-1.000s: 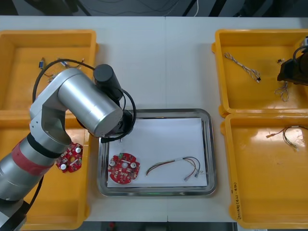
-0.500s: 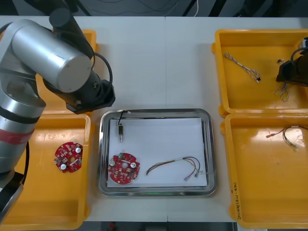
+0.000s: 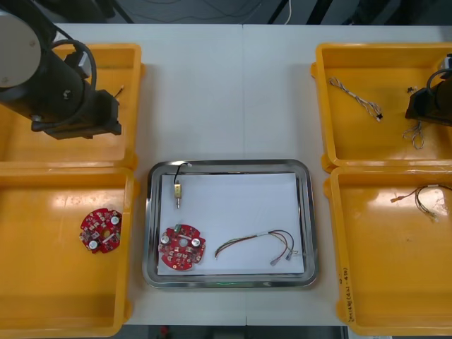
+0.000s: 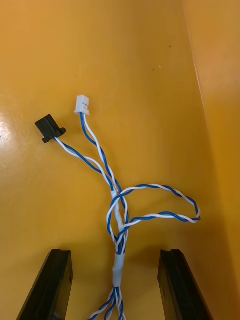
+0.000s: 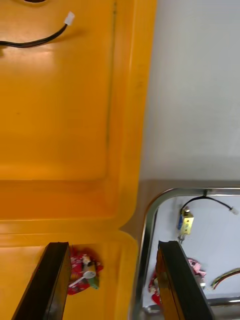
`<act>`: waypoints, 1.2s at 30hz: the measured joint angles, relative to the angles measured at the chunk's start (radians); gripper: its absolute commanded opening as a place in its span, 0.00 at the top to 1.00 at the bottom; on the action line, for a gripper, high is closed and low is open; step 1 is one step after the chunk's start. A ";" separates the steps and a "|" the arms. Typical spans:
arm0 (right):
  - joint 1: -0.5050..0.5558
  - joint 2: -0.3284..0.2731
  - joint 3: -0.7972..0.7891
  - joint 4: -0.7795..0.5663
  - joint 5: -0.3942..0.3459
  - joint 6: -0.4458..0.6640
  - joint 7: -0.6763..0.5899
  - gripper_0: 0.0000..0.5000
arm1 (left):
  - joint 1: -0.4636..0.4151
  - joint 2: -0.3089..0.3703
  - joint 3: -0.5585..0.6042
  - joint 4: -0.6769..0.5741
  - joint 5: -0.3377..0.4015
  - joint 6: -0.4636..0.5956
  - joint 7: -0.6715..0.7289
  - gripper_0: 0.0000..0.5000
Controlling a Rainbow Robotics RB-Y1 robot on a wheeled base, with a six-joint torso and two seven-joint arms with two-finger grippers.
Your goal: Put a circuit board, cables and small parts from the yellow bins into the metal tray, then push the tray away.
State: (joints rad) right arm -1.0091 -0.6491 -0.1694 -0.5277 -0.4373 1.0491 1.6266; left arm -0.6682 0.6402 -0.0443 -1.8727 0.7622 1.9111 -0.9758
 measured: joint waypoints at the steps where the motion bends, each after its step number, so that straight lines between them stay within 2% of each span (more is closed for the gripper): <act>1: -0.002 0.000 0.000 0.005 0.000 -0.003 0.000 0.00 | -0.004 0.013 0.003 0.019 0.014 0.000 -0.008 0.00; 7: -0.058 0.000 0.000 0.116 0.003 -0.067 0.015 0.00 | -0.046 0.066 0.011 0.150 0.030 0.000 -0.015 0.00; 10: -0.070 0.000 0.000 0.125 0.003 -0.068 0.052 0.00 | -0.065 0.079 0.011 0.207 0.028 -0.001 -0.040 0.00; 20: -0.070 0.000 0.000 0.125 0.003 -0.069 0.059 0.00 | -0.083 0.085 0.016 0.358 -0.008 -0.144 -0.370 0.00; 21: -0.070 0.000 0.000 0.125 0.003 -0.069 0.059 0.08 | -0.084 0.085 0.016 0.372 -0.011 -0.153 -0.389 0.00; 22: -0.070 0.000 0.000 0.125 0.003 -0.069 0.059 0.12 | -0.087 0.085 0.016 0.383 -0.014 -0.160 -0.400 0.00; 24: -0.070 0.000 0.000 0.125 0.003 -0.069 0.059 0.31 | -0.093 0.085 0.016 0.409 -0.023 -0.176 -0.409 0.00; 26: -0.070 0.000 0.000 0.125 0.003 -0.069 0.059 0.60 | -0.099 0.085 0.016 0.428 -0.031 -0.188 -0.418 0.00; 27: -0.070 0.000 0.000 0.125 0.003 -0.069 0.060 0.88 | -0.102 0.085 0.016 0.435 -0.036 -0.193 -0.424 0.00; 28: -0.070 0.000 0.000 0.126 0.003 -0.069 0.060 0.97 | -0.104 0.086 0.016 0.438 -0.040 -0.199 -0.431 0.00; 31: -0.070 0.000 0.000 0.126 0.002 -0.069 0.060 1.00 | -0.104 0.086 0.016 0.440 -0.049 -0.213 -0.488 0.00; 36: -0.070 0.000 0.000 0.126 0.002 -0.068 0.061 1.00 | -0.104 0.087 0.016 0.440 -0.051 -0.241 -0.744 0.00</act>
State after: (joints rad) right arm -1.0792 -0.6488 -0.1694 -0.4013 -0.4351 0.9810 1.6872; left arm -0.7724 0.7273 -0.0282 -1.4325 0.7108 1.6702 -1.7195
